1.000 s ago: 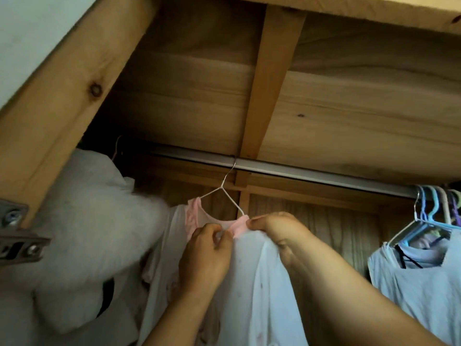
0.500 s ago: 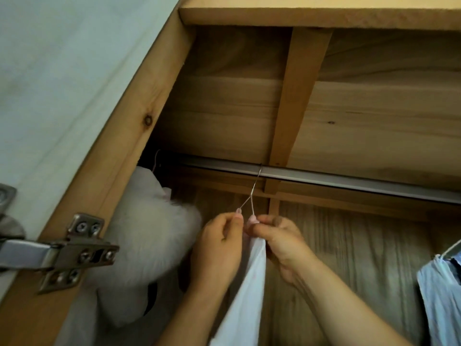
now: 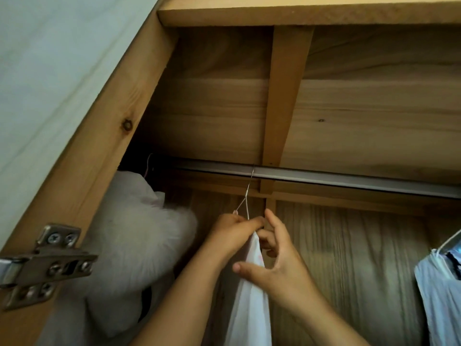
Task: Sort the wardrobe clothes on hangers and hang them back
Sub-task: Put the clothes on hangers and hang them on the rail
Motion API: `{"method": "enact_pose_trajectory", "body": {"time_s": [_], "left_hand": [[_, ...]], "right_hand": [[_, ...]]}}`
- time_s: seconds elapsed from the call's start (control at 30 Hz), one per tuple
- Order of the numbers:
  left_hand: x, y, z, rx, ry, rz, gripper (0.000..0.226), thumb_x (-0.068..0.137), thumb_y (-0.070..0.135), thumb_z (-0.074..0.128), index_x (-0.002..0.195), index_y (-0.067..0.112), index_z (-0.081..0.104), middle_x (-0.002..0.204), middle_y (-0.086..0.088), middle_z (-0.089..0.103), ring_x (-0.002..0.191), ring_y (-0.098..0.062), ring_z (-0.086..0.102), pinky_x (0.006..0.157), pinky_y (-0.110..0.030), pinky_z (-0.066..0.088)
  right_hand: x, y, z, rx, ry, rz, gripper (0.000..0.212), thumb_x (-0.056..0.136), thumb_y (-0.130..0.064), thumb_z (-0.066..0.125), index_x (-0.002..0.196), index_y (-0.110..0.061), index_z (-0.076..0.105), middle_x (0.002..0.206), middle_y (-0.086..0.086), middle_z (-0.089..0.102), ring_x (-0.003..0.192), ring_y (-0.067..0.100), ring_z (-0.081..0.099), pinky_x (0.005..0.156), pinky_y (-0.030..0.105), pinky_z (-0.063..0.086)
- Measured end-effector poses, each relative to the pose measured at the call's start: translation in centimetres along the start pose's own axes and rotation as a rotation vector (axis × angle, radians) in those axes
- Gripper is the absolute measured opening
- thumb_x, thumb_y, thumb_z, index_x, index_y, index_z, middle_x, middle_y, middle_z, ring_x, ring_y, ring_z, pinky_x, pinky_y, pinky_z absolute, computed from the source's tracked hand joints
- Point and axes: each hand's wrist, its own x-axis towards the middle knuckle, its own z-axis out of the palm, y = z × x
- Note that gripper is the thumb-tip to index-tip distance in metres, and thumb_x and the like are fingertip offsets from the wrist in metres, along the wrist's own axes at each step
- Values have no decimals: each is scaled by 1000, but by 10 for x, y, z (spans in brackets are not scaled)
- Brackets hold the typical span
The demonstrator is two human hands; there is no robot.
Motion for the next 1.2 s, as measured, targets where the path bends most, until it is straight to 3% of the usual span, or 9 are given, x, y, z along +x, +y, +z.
{"method": "enact_pose_trajectory", "body": {"time_s": [0.13,0.27,0.47,0.6,0.7,0.8,0.9,1.0,1.2], "left_hand": [[10,1,8,41,30,57,16,81,21,63,80,5,66,69,-7,60,70,-20,58,68,-29,44],[14,-3,11,11,105,112,19,82,19,60,83,0,66,68,-8,59,67,-21,59,68,-32,47],[22,-11,-3,-5,211,150,22,81,15,61,82,-7,64,73,-19,62,75,-31,64,76,-41,53],[20,-18,-14,27,127,124,17,88,17,60,75,6,63,75,-14,58,71,-25,55,65,-30,46],[11,-16,-20,-31,160,106,16,85,17,64,75,4,66,81,-22,63,78,-31,63,79,-40,52],[-1,-10,-26,-37,172,148,18,84,23,67,85,6,71,90,-19,68,90,-34,65,85,-45,51],[-20,-3,-30,-83,220,201,7,86,24,65,81,29,65,88,3,67,88,-13,62,78,-31,51],[-43,3,-27,-66,265,304,12,89,21,62,98,27,65,90,16,60,87,0,55,68,-17,44],[-104,-1,-9,-34,345,473,15,87,20,62,92,34,62,94,10,64,83,4,60,67,-9,49]], "right_hand": [[-5,8,-11,-70,17,-53,104,66,-37,83,136,-56,8,125,-24,51,124,-4,38,104,23,29],[0,12,-14,-73,17,-103,91,60,-55,76,131,-62,19,117,-28,56,122,-11,40,94,12,29],[12,8,-4,-110,-3,-127,92,64,-44,80,135,-52,22,116,-29,54,116,-17,41,86,2,29],[10,4,5,-122,-19,-103,91,66,-43,80,130,-55,17,104,-39,47,103,-27,35,86,5,28],[7,0,11,-122,-32,-83,88,67,-43,79,127,-57,16,102,-41,44,98,-31,33,85,5,27],[4,-4,13,-98,-18,-64,90,65,-44,79,130,-56,19,107,-35,48,107,-18,39,93,14,32],[-6,-10,12,-64,1,-58,86,64,-44,79,129,-55,24,112,-27,54,106,-16,42,79,8,32],[-23,-15,7,-50,70,-50,74,61,-56,71,124,-53,32,109,-22,60,107,-7,51,83,13,38],[-89,-28,-16,-61,251,-14,38,81,-33,67,115,-39,51,85,-19,67,87,-8,59,78,16,45]]}}
